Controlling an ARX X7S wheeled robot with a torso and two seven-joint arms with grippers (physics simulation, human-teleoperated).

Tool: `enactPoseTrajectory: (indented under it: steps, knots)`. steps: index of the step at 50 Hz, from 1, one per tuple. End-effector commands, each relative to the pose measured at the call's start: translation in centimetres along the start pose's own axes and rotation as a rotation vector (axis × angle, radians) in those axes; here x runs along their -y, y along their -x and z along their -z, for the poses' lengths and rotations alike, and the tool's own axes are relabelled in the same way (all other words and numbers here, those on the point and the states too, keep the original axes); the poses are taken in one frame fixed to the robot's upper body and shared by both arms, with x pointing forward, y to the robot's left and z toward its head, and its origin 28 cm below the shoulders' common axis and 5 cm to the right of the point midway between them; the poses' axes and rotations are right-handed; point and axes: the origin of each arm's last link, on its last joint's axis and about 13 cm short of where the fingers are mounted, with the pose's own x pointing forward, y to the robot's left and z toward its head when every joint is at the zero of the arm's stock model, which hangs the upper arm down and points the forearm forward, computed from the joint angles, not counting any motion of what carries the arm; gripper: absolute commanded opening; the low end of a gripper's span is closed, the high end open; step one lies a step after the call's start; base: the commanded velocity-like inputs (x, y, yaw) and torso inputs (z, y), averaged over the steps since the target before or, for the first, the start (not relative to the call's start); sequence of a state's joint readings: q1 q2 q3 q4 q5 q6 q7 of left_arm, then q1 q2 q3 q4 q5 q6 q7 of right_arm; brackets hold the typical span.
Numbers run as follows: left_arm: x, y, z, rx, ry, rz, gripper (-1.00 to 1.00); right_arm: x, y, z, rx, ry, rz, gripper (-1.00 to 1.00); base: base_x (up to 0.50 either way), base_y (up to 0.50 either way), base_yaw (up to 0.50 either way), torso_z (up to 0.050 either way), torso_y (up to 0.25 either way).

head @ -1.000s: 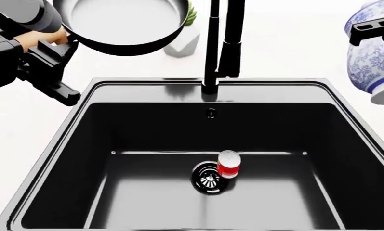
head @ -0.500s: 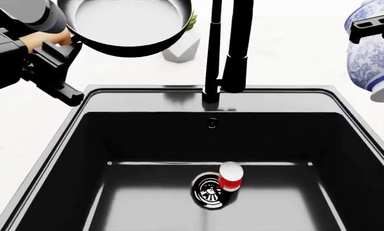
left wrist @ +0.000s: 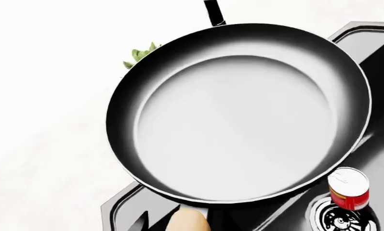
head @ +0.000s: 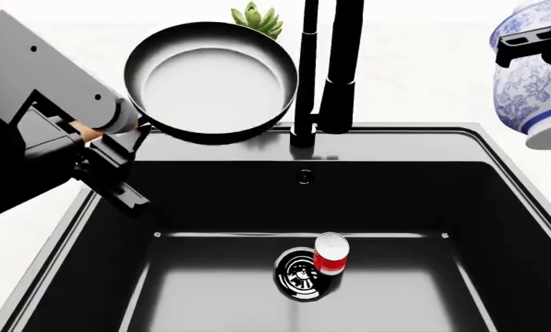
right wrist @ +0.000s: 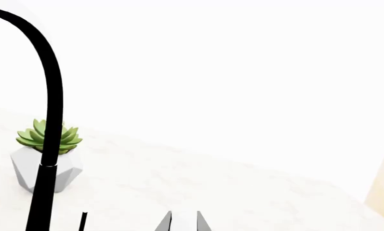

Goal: Pick the teapot and pot and place them in the sink. Then turn on the water.

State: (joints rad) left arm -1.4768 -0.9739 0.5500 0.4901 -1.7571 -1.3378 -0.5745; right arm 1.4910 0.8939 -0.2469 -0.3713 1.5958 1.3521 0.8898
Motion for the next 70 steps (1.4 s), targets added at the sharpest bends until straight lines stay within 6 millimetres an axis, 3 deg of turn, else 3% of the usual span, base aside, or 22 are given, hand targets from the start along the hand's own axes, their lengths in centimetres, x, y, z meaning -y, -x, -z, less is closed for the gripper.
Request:
enactPoseTrajectory:
  steps: [1, 28, 70]
  knots:
    - [-0.6, 0.9, 0.0, 0.08, -0.016, 0.008, -1.0, 0.2, -0.1, -0.2, 0.02, -0.006, 0.037, -1.0, 0.0, 0.0, 0.0, 0.0, 0.0]
    - [3.2, -0.2, 2.1, 0.054, -0.049, 0.172, -1.0, 0.1, -0.2, 0.1, 0.017, -0.009, 0.032, -1.0, 0.0, 0.0, 0.0, 0.002, 0.004]
    - [5.9, -6.3, 2.1, 0.052, -0.066, 0.415, -1.0, 0.1, -0.3, 0.0, 0.019, -0.01, 0.034, -1.0, 0.0, 0.0, 0.0, 0.001, 0.004]
